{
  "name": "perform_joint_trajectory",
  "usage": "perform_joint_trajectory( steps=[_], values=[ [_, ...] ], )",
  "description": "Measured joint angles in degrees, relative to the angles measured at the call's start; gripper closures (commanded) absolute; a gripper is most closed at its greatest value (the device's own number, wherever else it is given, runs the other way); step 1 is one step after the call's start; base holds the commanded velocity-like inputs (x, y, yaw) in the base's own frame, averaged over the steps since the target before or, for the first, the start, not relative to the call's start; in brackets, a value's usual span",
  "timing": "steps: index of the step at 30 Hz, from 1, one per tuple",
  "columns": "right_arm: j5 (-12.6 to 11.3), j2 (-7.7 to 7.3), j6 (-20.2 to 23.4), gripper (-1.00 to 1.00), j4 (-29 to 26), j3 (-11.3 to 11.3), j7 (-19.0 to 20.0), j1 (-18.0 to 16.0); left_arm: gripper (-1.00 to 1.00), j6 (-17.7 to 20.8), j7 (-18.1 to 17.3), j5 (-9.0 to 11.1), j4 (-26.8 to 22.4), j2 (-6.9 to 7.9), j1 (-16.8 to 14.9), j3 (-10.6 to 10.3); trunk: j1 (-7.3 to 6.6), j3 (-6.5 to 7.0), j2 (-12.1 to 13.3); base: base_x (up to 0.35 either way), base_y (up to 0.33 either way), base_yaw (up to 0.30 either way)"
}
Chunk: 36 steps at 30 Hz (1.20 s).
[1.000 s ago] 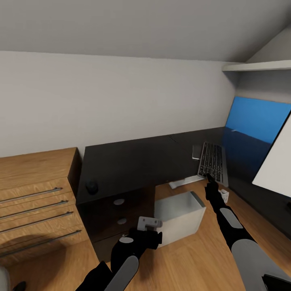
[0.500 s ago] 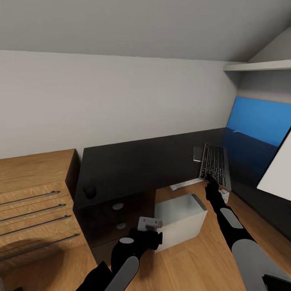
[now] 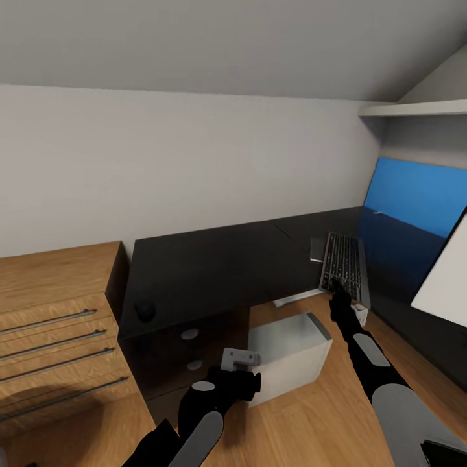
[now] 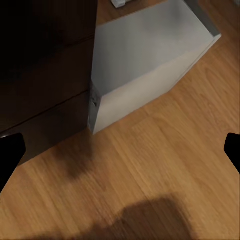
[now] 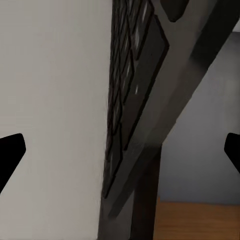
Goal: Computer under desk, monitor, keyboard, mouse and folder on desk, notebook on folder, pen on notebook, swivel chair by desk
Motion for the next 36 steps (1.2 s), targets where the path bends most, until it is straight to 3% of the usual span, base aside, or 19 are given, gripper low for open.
perform_joint_trajectory(
  steps=[16, 26, 36],
  values=[
    [0.0, -0.06, -0.1, -1.0, 0.0, -0.3, 0.1, 0.0, -1.0, 0.0, 0.0, 0.0, 0.1, 0.0, 0.0, 0.0, -0.23, 0.18, 0.4, 0.0, 0.0, 0.0],
    [-0.1, -0.25, -0.1, -1.0, -0.1, -4.3, 0.1, 0.0, -1.0, 0.0, 0.0, 0.0, 0.2, -0.01, 0.0, -1.1, -0.23, 0.18, 0.4, 0.0, 0.0, 0.0],
    [-0.1, -0.27, -0.1, -1.0, 0.0, -5.6, 0.1, 0.0, -1.0, 0.0, 0.1, 0.0, 0.5, -0.08, 0.0, -1.7, -0.23, 0.18, 0.4, 0.0, 0.0, 0.0]
  ],
)
